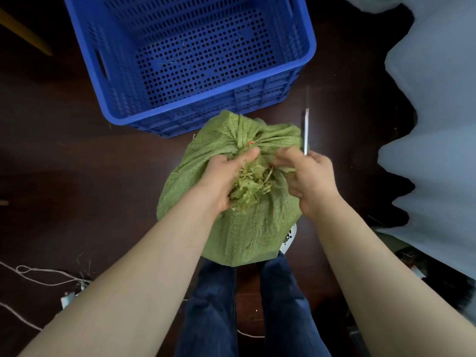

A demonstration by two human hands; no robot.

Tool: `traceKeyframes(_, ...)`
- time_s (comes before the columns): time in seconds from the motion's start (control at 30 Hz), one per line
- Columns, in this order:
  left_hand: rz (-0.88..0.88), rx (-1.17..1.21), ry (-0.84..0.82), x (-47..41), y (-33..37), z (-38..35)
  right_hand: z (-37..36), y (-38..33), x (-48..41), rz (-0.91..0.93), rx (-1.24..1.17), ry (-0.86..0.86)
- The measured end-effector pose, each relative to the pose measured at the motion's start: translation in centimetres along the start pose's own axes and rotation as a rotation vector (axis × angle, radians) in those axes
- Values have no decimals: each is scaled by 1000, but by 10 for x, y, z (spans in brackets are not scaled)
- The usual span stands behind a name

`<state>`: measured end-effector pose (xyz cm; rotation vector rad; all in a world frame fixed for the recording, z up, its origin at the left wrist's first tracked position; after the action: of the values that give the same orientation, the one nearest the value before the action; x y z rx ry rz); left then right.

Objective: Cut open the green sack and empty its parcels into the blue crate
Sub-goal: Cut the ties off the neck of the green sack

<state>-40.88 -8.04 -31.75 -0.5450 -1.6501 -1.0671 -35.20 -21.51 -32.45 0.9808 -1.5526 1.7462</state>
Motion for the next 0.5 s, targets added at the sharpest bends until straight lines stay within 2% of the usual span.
traceKeyframes(0.07, -72, -8, 5, -1, -2, 2, 5, -9, -4, 77, 33, 50)
traceKeyframes(0.13, -120, 0, 2, -1, -4, 1, -5, -16, -7, 135, 103, -11)
traceKeyframes(0.3, -189, -3, 21, -11, -7, 5, -23, -13, -12, 41, 246, -92)
traceKeyframes(0.5, -244, -93, 25, -21, -8, 9, -9, 5, -12, 170, 240, -57)
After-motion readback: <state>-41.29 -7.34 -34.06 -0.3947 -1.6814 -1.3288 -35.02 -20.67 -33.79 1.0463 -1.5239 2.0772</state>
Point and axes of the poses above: each hand's wrist, its own x-axis away from the middle knuckle, its own z-axis out of the back of the hand, y = z × x, the point moved 7 cm from there along -x, towards the middle knuckle, and after that the axes turned 2 degrees about x, right-handed, at the moved point
